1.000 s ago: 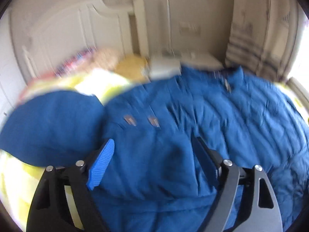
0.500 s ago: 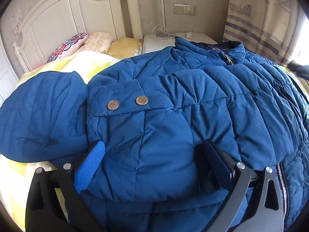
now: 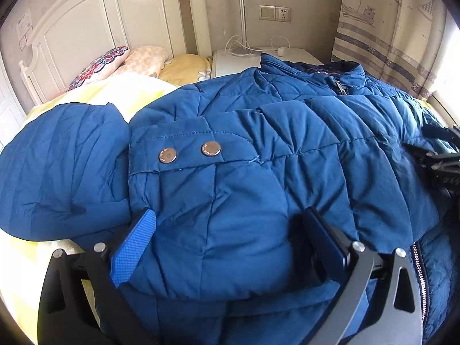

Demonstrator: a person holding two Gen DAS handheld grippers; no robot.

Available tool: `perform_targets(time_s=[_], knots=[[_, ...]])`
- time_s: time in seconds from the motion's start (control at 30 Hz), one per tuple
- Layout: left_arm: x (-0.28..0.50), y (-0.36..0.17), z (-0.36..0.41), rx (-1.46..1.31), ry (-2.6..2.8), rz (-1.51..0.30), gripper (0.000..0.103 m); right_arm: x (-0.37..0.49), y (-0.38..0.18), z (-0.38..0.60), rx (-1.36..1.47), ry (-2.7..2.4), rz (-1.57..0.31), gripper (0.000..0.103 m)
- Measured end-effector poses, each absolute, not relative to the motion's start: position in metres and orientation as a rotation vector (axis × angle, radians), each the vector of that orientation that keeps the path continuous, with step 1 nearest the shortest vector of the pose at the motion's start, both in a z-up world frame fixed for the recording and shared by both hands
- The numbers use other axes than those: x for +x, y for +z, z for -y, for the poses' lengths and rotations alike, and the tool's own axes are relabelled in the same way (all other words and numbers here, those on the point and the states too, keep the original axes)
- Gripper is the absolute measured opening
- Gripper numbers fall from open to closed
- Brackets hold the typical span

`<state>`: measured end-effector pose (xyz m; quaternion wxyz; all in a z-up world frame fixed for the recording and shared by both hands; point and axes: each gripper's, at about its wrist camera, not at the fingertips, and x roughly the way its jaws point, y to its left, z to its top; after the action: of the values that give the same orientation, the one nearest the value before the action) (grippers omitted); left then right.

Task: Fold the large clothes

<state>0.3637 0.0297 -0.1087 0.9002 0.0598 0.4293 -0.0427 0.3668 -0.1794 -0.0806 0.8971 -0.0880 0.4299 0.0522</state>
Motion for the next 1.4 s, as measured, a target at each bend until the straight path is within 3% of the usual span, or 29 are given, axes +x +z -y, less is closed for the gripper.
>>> perform_targets(time_s=[0.13,0.5,0.63,0.73,0.83,0.97,1.13,1.17,1.23,1.4], knots=[[0.363,-0.108,-0.03,0.12,-0.091,-0.888,0.101,0.372,-0.081,0.204,-0.022,0.144,-0.931,0.099],[0.364,-0.108,-0.031,0.109,-0.098,-0.889,0.101,0.354,-0.075,0.197,-0.028,0.038,-0.976,0.098],[0.364,-0.109,-0.032,0.105,-0.105,-0.888,0.101,0.308,-0.063,0.163,-0.1,0.11,-0.903,0.098],[0.364,-0.108,-0.033,0.101,-0.108,-0.886,0.101,0.289,-0.078,0.136,-0.21,0.154,-0.922,0.098],[0.36,-0.103,-0.04,0.062,-0.113,-0.855,0.1,0.293,-0.081,0.148,-0.137,0.178,-0.92,0.098],[0.332,-0.066,-0.109,-0.273,-0.14,-0.68,0.096,0.292,-0.081,0.156,-0.087,0.175,-0.9,0.098],[0.287,-0.06,-0.273,-0.867,0.188,-0.492,0.094,0.292,-0.082,0.155,-0.108,0.169,-0.897,0.098],[0.28,-0.065,-0.3,-0.93,0.272,-0.483,0.084,0.293,-0.082,0.156,-0.101,0.172,-0.898,0.098],[0.274,-0.072,-0.341,-0.979,0.376,-0.481,0.073,0.294,-0.082,0.158,-0.1,0.173,-0.898,0.098],[0.3,-0.082,-0.417,-1.037,0.419,-0.499,0.066,0.293,-0.082,0.157,-0.097,0.173,-0.897,0.098]])
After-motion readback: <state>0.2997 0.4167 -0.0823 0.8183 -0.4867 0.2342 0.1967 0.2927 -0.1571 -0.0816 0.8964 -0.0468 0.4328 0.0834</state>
